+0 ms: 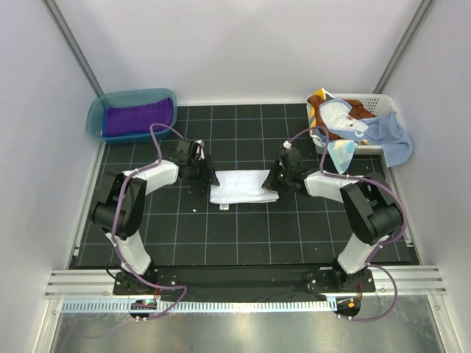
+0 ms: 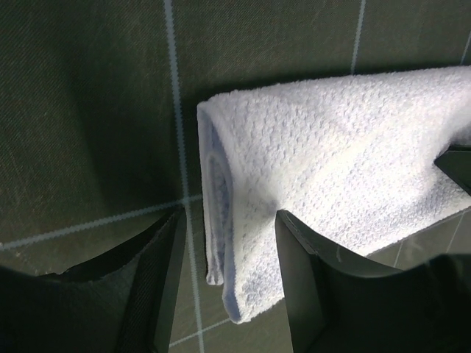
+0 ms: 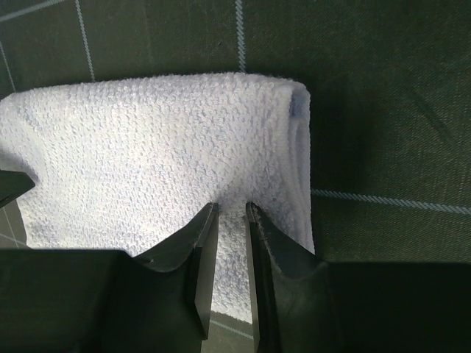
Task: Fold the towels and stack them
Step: Fold the towel, then neatly place the folded towel into the bin
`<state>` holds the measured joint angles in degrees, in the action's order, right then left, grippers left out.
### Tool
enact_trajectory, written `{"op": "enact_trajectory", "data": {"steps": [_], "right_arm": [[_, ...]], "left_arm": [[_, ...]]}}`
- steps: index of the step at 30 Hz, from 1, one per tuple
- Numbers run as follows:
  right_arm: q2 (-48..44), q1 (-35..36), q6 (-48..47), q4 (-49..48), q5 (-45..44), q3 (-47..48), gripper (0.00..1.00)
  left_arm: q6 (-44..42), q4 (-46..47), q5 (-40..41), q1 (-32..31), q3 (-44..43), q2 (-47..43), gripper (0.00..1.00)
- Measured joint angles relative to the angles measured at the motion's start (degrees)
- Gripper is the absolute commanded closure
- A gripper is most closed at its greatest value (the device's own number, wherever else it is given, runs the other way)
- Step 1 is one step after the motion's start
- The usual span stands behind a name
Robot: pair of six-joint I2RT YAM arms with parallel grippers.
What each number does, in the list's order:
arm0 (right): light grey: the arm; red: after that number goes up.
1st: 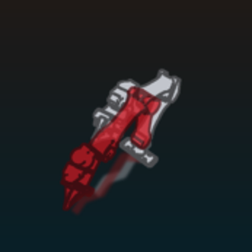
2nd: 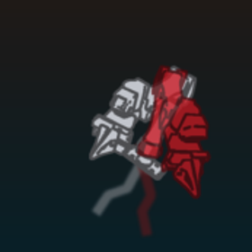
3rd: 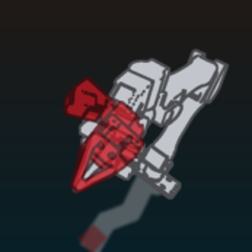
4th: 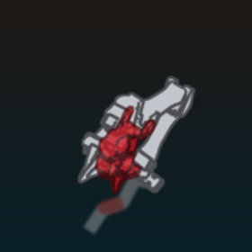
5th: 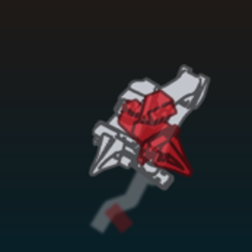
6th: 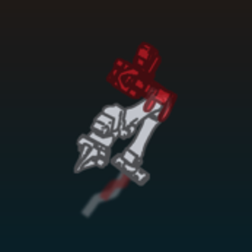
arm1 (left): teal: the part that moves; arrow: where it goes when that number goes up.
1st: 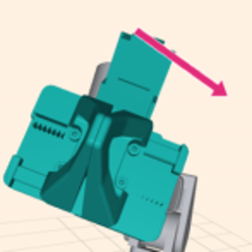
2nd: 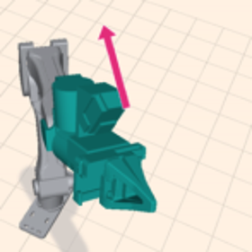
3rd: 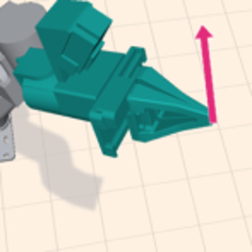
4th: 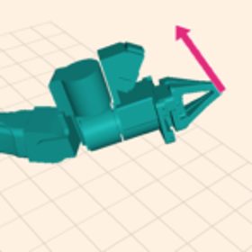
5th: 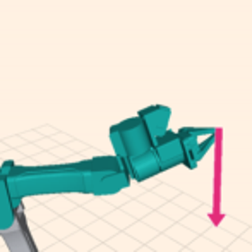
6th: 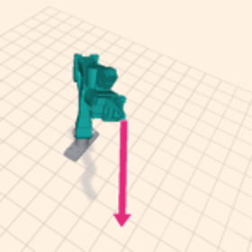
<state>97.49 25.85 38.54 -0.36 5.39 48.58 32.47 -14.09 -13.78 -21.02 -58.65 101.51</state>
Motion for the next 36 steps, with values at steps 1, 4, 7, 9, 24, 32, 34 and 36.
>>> {"op": "enact_trajectory", "data": {"steps": [1, 4, 7, 9, 24, 32, 34, 36], "right_arm": [[0.00, -0.39, -0.02, -0.15, 0.20, -0.04, 0.71], [0.00, -1.14, -0.04, -0.24, 0.74, -0.09, 0.71], [0.00, -1.33, -0.09, -0.28, 1.03, -0.11, 0.71], [0.00, -1.33, -0.24, -0.28, 1.11, -0.11, 0.71], [-0.81, -1.49, -0.98, 1.62, 1.60, 0.07, 0.70], [-7.06, -1.60, -2.32, 8.15, 0.87, 1.53, 0.70], [-9.46, -1.60, -2.58, 9.11, 0.72, 2.25, 0.69], [-11.67, -1.60, -2.89, 9.62, 0.66, 2.84, 0.69]], "left_arm": [[0.00, 0.35, -0.42, 0.02, -0.39, 0.48, 0.45], [0.24, 1.62, -1.22, 0.02, -1.29, 1.70, 0.47], [0.57, 2.10, -1.14, -0.09, -1.36, 2.03, 0.49], [0.70, 2.14, -0.72, -0.44, -1.70, 2.38, 0.50], [2.03, -0.46, 8.61, -5.11, -5.46, 4.63, 1.00], [0.17, -9.62, 20.13, -6.71, -15.50, 8.96, 1.00], [-0.90, -12.28, 24.59, -6.60, -19.80, 11.13, 1.00], [-2.19, -14.82, 29.35, -6.56, -25.20, 13.90, 1.00]]}}
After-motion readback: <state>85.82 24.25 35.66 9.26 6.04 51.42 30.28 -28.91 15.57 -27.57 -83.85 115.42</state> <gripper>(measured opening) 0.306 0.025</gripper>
